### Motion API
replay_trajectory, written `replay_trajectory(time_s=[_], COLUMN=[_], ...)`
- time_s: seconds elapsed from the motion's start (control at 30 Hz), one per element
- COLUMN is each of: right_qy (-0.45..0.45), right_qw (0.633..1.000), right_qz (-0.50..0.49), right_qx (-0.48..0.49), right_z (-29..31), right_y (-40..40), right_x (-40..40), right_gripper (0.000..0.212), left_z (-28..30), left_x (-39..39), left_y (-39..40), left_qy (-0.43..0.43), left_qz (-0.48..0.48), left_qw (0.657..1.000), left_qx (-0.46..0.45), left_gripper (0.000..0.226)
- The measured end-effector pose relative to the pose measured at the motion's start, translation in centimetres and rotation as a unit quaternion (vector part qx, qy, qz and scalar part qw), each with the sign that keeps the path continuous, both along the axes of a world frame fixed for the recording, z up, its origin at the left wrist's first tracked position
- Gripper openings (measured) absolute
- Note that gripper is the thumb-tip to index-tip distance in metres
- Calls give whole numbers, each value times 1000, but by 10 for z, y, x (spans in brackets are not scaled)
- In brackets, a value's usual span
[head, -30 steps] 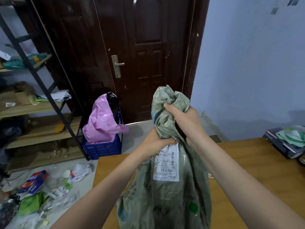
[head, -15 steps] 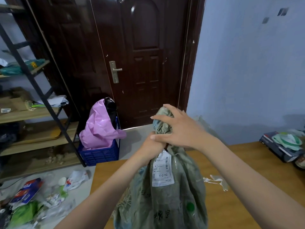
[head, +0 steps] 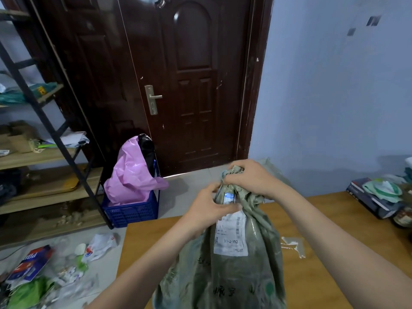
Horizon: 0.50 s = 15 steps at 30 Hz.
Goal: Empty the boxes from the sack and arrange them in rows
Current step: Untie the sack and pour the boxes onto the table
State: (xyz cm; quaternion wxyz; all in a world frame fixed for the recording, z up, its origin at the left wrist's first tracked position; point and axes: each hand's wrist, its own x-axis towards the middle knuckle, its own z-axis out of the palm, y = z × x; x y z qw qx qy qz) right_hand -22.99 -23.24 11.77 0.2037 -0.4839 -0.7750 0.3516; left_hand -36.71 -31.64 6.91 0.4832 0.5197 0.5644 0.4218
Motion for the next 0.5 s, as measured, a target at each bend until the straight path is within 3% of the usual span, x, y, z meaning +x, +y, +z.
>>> replay_trajectory(time_s=[0.1, 0.2, 0.3, 0.4, 0.5], right_qy=[45, 46, -10, -73, -77], right_qw=[998, 996, 991, 977, 969], right_qz=[-43, -65, -75, -74, -89], right_qx=[-6, 27, 107, 184, 216], right_z=[3, 18, 36, 52, 72], right_y=[0, -4, -13, -25, -33], right_x=[4, 3, -4, -16, -20], right_gripper=[28, 27, 26, 28, 26], left_z=[3, 4, 3, 14, 32], left_x=[-6, -8, -3, 8, 12], left_y=[3, 6, 7, 9, 10], left_qy=[83, 51, 20, 22, -3], left_qz=[16, 18, -31, -40, -20], left_qw=[996, 998, 997, 992, 989], left_qx=[12, 34, 66, 114, 148], left_gripper=[84, 98, 111, 105, 93])
